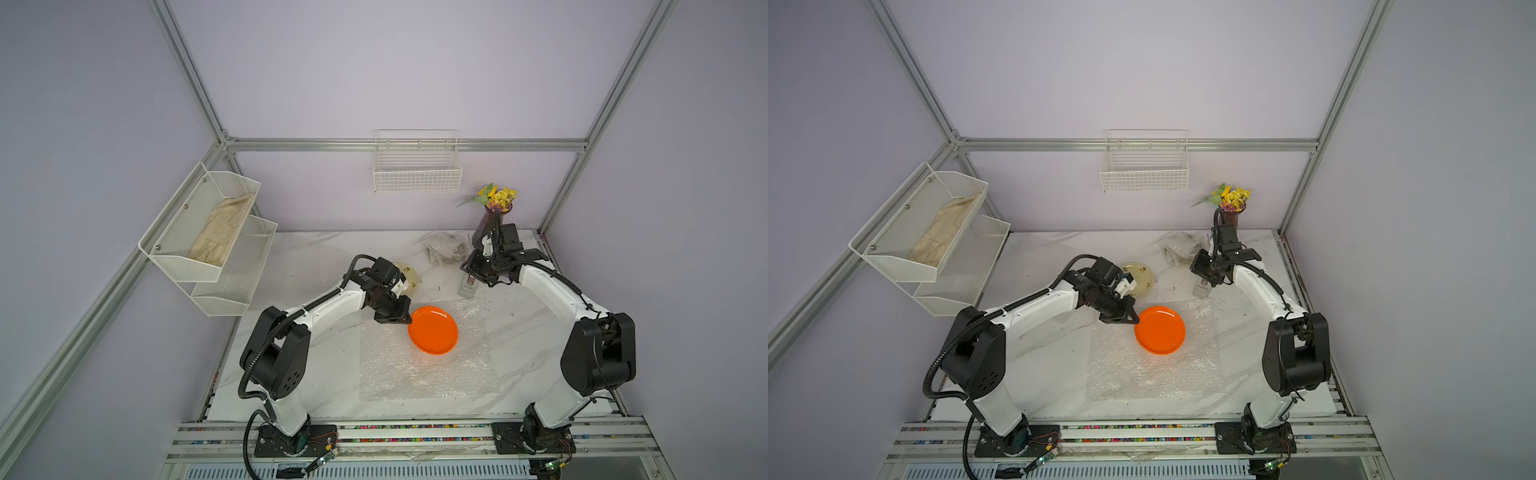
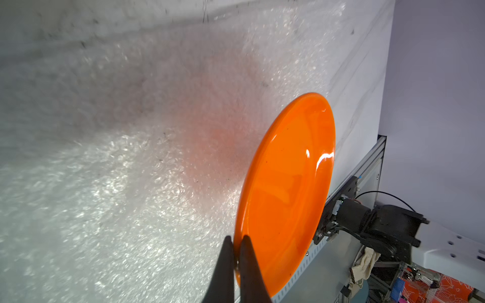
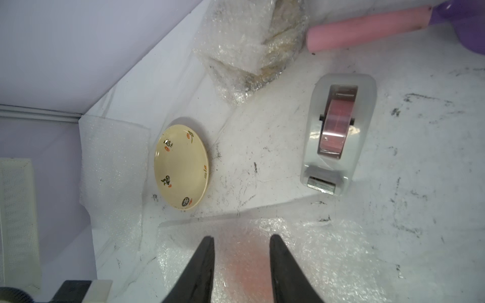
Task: Wrap dinner plates in bubble wrap
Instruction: Place the plate on the bubble wrap.
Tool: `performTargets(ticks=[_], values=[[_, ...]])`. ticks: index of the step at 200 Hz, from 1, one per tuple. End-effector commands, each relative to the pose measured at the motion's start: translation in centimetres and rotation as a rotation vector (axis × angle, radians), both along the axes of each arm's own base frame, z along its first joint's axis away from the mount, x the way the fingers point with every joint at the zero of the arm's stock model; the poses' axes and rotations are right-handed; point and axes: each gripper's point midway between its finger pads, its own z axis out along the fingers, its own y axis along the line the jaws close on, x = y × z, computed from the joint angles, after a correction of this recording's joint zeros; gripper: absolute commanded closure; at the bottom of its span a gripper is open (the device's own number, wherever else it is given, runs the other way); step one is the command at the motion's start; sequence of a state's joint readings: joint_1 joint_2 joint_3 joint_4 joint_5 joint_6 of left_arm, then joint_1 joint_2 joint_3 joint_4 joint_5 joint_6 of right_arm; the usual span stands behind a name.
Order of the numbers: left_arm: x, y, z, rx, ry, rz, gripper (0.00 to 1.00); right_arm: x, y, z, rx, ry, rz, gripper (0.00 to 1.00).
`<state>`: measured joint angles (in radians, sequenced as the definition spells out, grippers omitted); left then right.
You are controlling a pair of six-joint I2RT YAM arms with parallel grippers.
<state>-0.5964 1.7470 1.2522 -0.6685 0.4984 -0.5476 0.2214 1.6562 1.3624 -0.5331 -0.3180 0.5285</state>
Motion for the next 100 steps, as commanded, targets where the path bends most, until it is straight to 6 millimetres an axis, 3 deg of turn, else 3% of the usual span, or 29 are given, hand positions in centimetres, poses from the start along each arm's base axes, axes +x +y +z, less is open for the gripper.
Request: performTargets(ticks=[1, 37, 65, 100], values=[[0.6, -0.7, 0.3, -0.066, -0.047, 0.056, 1.0, -1.5, 0.3, 0.1, 0.007, 0.011, 0.044, 0.62], [-0.8, -0.1, -2.4, -0.03, -0.008, 0.044, 1.0, -2.0, 0.3, -0.1, 0.008, 0.014, 0.054, 0.62], [-1.6, 1.5, -4.2, 0.055, 0.006, 0.042, 1.0, -2.1, 0.2, -0.2, 0.006, 0.014, 0.055, 0.62], [-1.6, 2.4, -4.2, 0.115, -0.006, 0.034, 1.0, -2.2, 0.2, -0.5, 0.005, 0.024, 0.052, 0.62]])
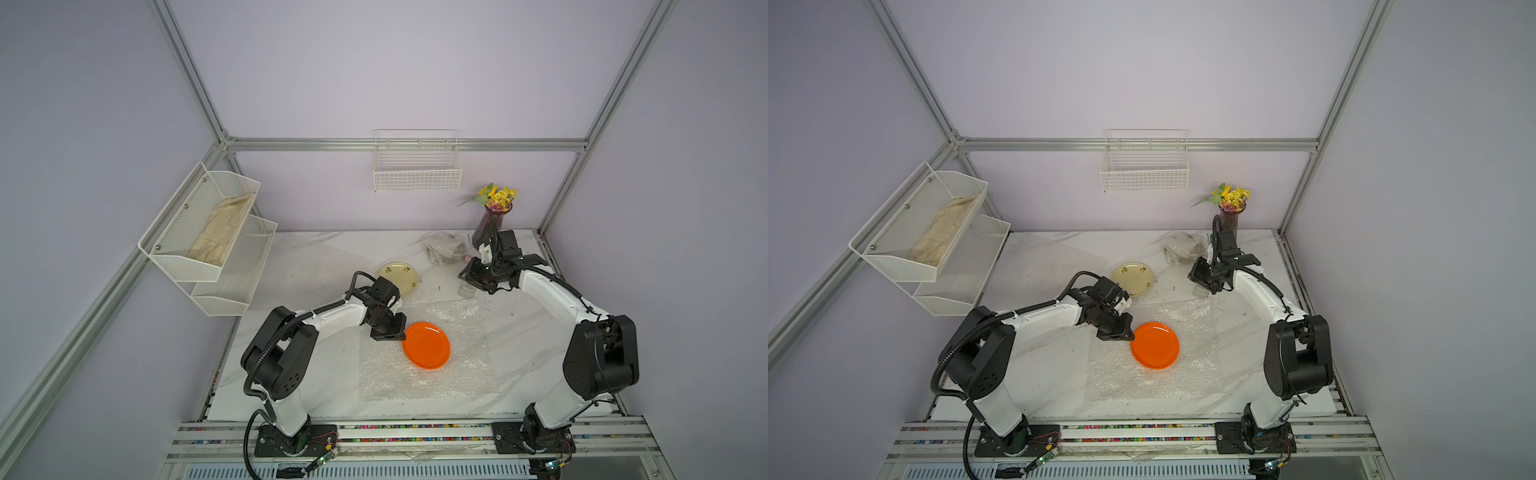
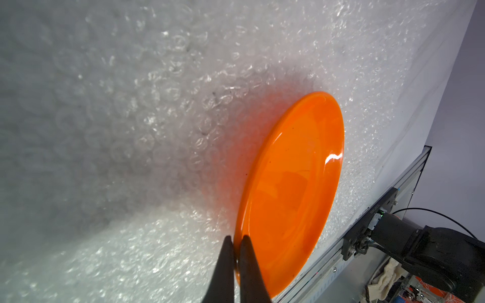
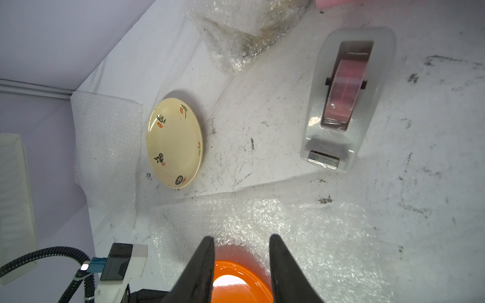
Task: Wrap dinner plates in bubble wrap
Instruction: Place the plate on the bubble wrap.
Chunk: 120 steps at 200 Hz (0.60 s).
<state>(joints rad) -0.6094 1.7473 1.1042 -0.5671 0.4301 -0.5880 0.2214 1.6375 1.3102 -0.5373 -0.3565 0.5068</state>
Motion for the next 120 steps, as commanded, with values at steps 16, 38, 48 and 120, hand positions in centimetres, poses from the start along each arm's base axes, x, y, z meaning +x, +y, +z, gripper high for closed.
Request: performTargets(ticks=[16, 38, 48, 120], values=[[0.1, 1.2, 1.0, 0.053, -0.053, -0.012, 1.0, -0.7, -0.2, 0.7, -0.009, -0.013, 0.01, 0.62], [0.1, 1.1, 1.8, 0.041, -0.05, -0.03, 1.0, -0.8, -0.3, 0.4, -0.016, -0.008, 0.009, 0.62], [-0.1, 0.8, 2.1, 0.021, -0.045, -0.042, 1.0, -0.8, -0.3, 0.3, -0.014, -0.005, 0.01, 0.62], [-1.6, 0.4, 5.3, -0.083, -0.046, -0.055, 1.0, -0.7, -0.4, 0.4, -0.02, -0.001, 0.007, 0.62]])
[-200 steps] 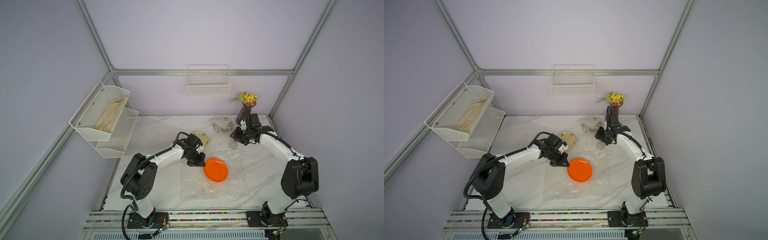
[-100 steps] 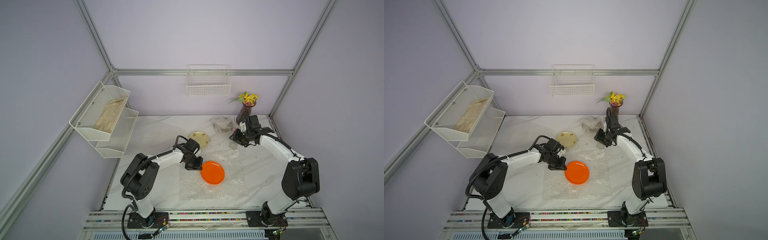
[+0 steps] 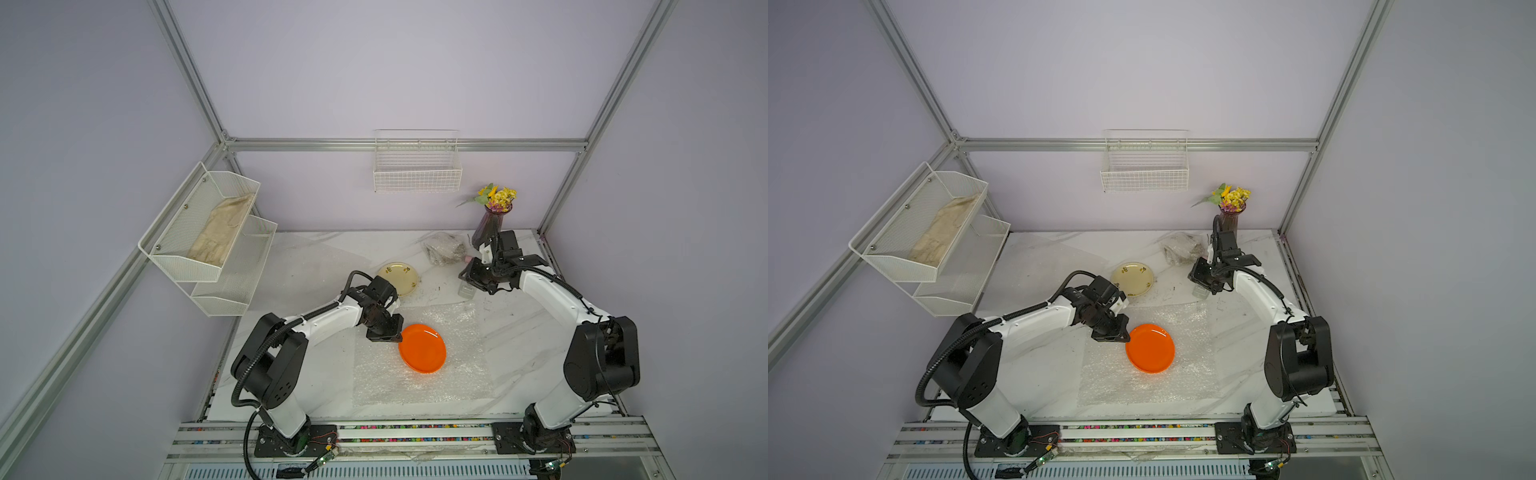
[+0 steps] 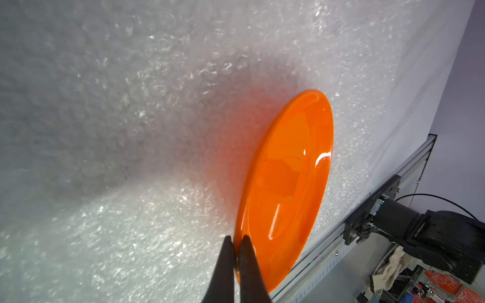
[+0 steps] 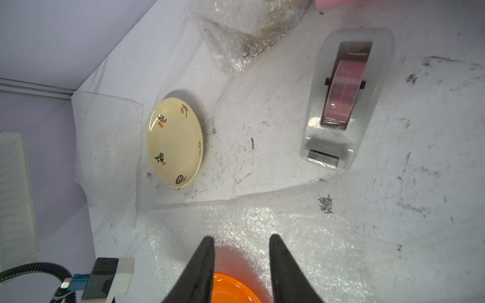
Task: Wrap dinner plates in bubble wrap
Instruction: Place the plate on the bubble wrap, then wrap the plate in the bubble wrap.
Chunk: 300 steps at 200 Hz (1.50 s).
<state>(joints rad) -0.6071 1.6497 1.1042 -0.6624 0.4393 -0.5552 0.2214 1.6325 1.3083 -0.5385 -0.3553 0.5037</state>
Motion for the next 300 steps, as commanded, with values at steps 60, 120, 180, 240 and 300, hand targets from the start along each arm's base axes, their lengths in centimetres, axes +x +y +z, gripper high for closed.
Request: performTargets(ticks=[60, 120, 180, 240, 300], values=[[-1.7, 0.5, -1.5, -0.007, 0.071, -0.048, 1.0, -0.4, -0.4, 0.7, -0.027, -0.001, 0.004, 0.62], [0.1, 5.4, -1.0, 0.122, 0.032, 0.052, 0.6, -0.8, -0.5, 1.5, -0.055, -0.019, 0.044, 0.61], [0.4, 7.2, -5.3, 0.135, 0.182, 0.08, 0.66, -10.6, 8.0, -0.3, -0.149, -0.102, 0.734, 0.6], [3.2, 10.4, -6.3, 0.241, 0.192, 0.093, 0.63, -22.8, 10.5, -6.0, -0.363, -0.198, 1.296, 0.61], [1.7, 9.2, 0.4, 0.167, 0.142, 0.124, 0.55, -30.3, 9.8, -10.5, -0.607, -0.254, 1.631, 0.56]])
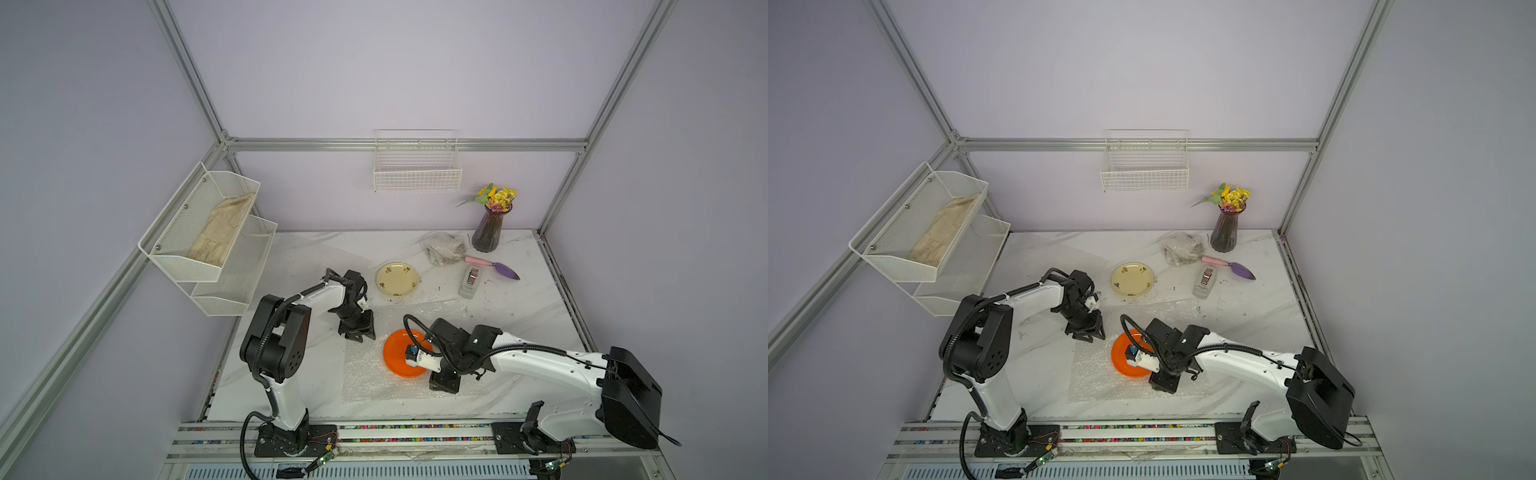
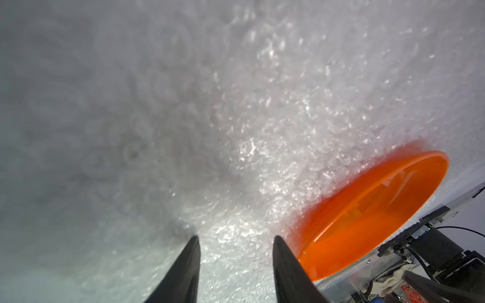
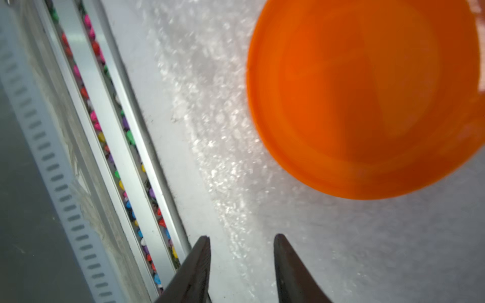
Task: Wrap dinner plates in bubble wrap
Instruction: Wrap the plate in the bubble wrap.
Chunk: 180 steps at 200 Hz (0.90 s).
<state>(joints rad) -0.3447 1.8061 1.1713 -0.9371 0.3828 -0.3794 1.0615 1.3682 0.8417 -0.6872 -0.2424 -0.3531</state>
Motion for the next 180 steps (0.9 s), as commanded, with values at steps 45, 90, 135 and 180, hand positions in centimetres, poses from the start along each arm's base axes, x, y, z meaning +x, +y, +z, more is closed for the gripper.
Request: performTargets(ticks=[45, 90, 135, 180], values=[[-7.3, -0.8, 2.4, 0.048, 0.057, 0.084, 0.55, -0.9, -4.3, -4.1, -0.264, -0.12, 0.211, 0.56], [-11.7, 2.2, -1.6, 0.189, 0.132, 0.189, 0.53, -1.4, -4.0, -4.7, -0.261, -0.137, 0.225, 0.74], [-12.2, 4.1, -4.0, 0.328, 0.174, 0.132, 0.56, -1.2, -3.3, -3.8, -0.259, -0.139, 0.237, 1.0], [-7.9, 5.5, 0.0, 0.444, 0.007, 0.093, 0.55, -0.9, -0.9, -1.3, -0.184, -0.12, 0.199, 1.0]])
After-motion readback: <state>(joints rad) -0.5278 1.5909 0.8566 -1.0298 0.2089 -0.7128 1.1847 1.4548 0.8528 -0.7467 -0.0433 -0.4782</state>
